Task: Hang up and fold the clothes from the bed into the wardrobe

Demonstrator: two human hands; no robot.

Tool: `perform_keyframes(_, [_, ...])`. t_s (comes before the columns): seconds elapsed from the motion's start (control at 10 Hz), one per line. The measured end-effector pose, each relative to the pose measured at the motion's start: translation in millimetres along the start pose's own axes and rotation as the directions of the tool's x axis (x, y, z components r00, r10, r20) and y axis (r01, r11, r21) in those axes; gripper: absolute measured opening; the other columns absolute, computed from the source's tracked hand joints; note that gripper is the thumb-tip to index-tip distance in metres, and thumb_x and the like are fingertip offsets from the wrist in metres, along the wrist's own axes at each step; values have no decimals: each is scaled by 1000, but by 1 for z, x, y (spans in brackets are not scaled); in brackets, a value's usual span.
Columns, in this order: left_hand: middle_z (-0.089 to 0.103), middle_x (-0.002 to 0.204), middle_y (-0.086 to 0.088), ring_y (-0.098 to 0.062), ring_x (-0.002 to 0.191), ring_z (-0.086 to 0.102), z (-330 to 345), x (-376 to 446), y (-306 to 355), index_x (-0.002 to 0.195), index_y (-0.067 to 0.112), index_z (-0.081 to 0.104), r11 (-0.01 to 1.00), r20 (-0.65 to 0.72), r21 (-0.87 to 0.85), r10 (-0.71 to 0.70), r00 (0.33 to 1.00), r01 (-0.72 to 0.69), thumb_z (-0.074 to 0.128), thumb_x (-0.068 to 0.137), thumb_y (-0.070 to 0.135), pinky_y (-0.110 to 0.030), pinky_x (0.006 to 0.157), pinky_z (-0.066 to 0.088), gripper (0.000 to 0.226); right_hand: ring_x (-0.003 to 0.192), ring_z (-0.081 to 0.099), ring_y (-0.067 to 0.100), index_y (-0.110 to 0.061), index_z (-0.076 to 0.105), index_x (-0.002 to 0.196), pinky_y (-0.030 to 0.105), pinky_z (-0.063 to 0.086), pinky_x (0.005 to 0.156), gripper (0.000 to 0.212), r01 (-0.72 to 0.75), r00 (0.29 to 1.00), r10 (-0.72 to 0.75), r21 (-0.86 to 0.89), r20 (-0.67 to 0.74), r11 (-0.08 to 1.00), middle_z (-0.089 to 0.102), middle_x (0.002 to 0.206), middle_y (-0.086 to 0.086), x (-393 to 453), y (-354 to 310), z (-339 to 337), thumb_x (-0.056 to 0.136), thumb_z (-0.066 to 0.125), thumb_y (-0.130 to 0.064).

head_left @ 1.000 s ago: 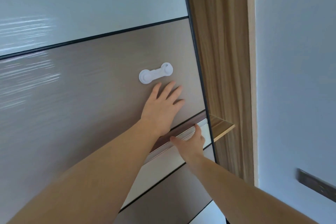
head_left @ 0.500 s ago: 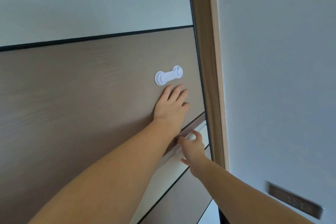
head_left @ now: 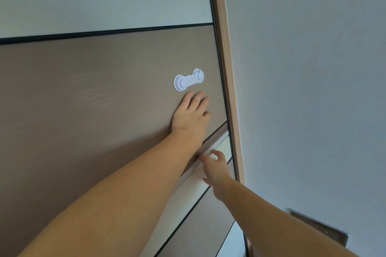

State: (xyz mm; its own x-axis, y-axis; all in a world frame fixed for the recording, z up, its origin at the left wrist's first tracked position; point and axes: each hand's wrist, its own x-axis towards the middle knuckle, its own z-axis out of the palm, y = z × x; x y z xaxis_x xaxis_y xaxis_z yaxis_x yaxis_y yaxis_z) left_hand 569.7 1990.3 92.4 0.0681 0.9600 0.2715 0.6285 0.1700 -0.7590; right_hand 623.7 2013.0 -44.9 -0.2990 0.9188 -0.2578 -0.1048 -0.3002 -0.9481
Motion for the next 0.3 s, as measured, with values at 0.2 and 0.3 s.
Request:
perform_keyframes(0.2, [22,156,-8,-31,147,3,-4,-3,3,140,23,40,999,-7,-49,22,1000,-22,52,90,31,-53,116,-10,52,100,49,15,-25,27,149,26,43,81,64,113,993,-90,-356,82,928,36,146,6,-20,-8,-42,93,58,-31])
perform_keyframes(0.3, [44,137,-5,-30,136,25,-16,-22,9,129,22,50,996,9,-88,-18,1000,19,52,89,34,-55,117,4,42,88,58,13,-24,28,148,25,52,71,66,239,969,-233,-549,83,801,34,145,5,-40,-20,-73,89,58,-30])
